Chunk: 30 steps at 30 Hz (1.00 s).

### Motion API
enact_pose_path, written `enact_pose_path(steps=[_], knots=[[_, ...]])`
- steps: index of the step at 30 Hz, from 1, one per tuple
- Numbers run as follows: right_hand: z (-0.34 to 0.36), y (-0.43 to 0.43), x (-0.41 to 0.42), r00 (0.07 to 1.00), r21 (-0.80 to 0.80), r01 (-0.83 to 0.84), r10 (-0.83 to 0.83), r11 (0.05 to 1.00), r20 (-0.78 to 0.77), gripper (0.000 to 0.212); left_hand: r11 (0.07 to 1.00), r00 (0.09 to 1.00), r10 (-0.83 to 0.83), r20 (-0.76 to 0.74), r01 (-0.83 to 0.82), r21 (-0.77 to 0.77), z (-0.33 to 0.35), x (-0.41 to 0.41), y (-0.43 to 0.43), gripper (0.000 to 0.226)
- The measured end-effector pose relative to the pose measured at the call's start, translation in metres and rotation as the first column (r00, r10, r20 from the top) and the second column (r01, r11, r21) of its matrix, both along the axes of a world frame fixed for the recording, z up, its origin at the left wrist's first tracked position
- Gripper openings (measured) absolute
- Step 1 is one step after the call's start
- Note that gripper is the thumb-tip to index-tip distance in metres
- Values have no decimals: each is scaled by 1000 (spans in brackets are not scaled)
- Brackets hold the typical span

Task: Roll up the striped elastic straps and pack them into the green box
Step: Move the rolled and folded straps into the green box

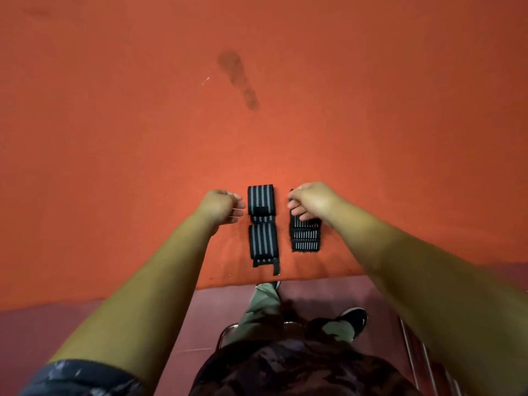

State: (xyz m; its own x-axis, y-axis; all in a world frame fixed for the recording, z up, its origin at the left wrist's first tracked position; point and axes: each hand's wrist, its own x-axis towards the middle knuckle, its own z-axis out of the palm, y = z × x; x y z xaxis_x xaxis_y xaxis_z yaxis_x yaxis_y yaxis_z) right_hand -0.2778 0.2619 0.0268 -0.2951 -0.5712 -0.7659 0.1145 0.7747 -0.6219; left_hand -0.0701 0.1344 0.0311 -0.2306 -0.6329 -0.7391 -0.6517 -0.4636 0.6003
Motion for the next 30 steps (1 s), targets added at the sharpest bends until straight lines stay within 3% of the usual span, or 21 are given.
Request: enact_pose_path(steps=[4, 9, 12, 14, 16, 19, 25, 30], knots=[[-23, -23, 47, 996, 130, -89, 85, 988, 36, 20, 998, 1000, 0, 28, -2, 65, -37, 25, -8, 13], [-80, -33, 99, 978, 407, -179, 208, 896, -27, 7, 994, 996, -59, 65, 53, 91, -84, 29, -17, 14], [-115, -28, 108, 939, 424, -247, 324, 871, -119, 19, 989, 989, -129, 66, 124, 78, -103, 22, -22, 14], [-126, -26, 114, 940, 423, -230, 313, 877, -138, 19, 987, 986, -154, 59, 151, 53, -113, 17, -29, 9], [-132, -24, 120, 925, 452, -224, 334, 864, -181, 33, 987, 986, -163, 39, 163, 17, -126, 13, -37, 4], [-143, -16, 126, 913, 448, -134, 286, 884, -292, 61, 990, 990, -141, 23, 141, 0, -147, 8, -47, 21], [-152, 1, 136, 907, 368, -40, 189, 929, -378, 70, 995, 995, -103, -9, 103, 10, -155, -7, -46, 77], [-146, 9, 146, 911, 284, 9, 109, 959, -397, 67, 981, 981, -193, 19, 193, 9, -156, -20, -40, 42]])
